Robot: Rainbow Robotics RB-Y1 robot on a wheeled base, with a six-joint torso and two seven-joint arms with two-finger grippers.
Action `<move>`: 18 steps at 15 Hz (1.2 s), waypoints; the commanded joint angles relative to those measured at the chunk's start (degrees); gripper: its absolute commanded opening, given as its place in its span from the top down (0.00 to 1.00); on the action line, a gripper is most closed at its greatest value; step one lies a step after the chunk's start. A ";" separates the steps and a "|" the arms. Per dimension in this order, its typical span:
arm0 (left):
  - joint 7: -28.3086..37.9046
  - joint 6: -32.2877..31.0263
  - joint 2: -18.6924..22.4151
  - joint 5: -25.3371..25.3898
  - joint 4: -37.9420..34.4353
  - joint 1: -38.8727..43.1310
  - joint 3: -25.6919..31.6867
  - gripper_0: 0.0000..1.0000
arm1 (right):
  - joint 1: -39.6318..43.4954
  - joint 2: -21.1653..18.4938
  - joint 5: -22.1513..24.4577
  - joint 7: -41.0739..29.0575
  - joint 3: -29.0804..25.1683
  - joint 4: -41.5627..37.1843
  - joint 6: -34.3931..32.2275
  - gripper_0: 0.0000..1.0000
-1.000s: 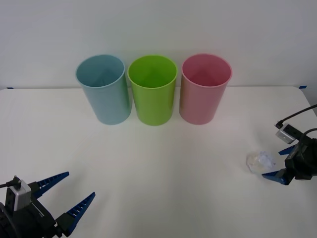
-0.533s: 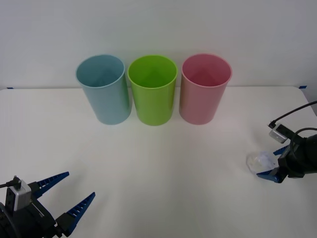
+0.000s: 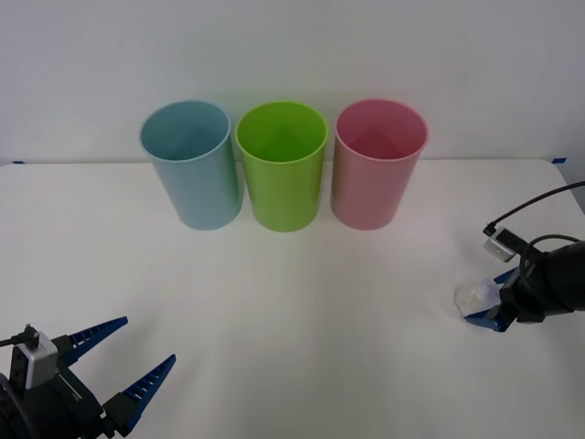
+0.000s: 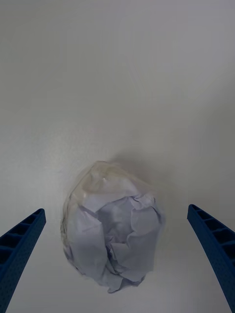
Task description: Put cans in the blue bin and PET bottles in the pink bin and trash in the green bin.
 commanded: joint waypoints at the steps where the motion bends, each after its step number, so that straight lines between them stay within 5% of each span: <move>1: 0.00 0.00 0.00 0.00 0.00 0.00 0.00 0.00 | -0.70 0.00 0.33 0.03 1.27 1.54 1.86 0.00; 12: 0.00 0.00 0.00 0.00 0.00 0.00 0.00 0.00 | -0.87 0.09 0.41 0.73 2.86 3.04 4.06 0.00; 13: 0.00 0.00 0.00 0.00 0.00 0.00 0.00 0.00 | -0.87 0.09 0.41 1.08 2.86 3.04 4.15 0.54; 14: 0.00 0.00 0.00 0.00 0.00 0.00 0.00 0.00 | -0.87 0.00 0.50 1.43 2.86 3.04 4.41 0.91; 18: 0.00 0.00 0.00 0.00 0.00 0.00 0.00 0.00 | -0.79 0.09 1.82 2.49 2.86 3.04 5.20 1.00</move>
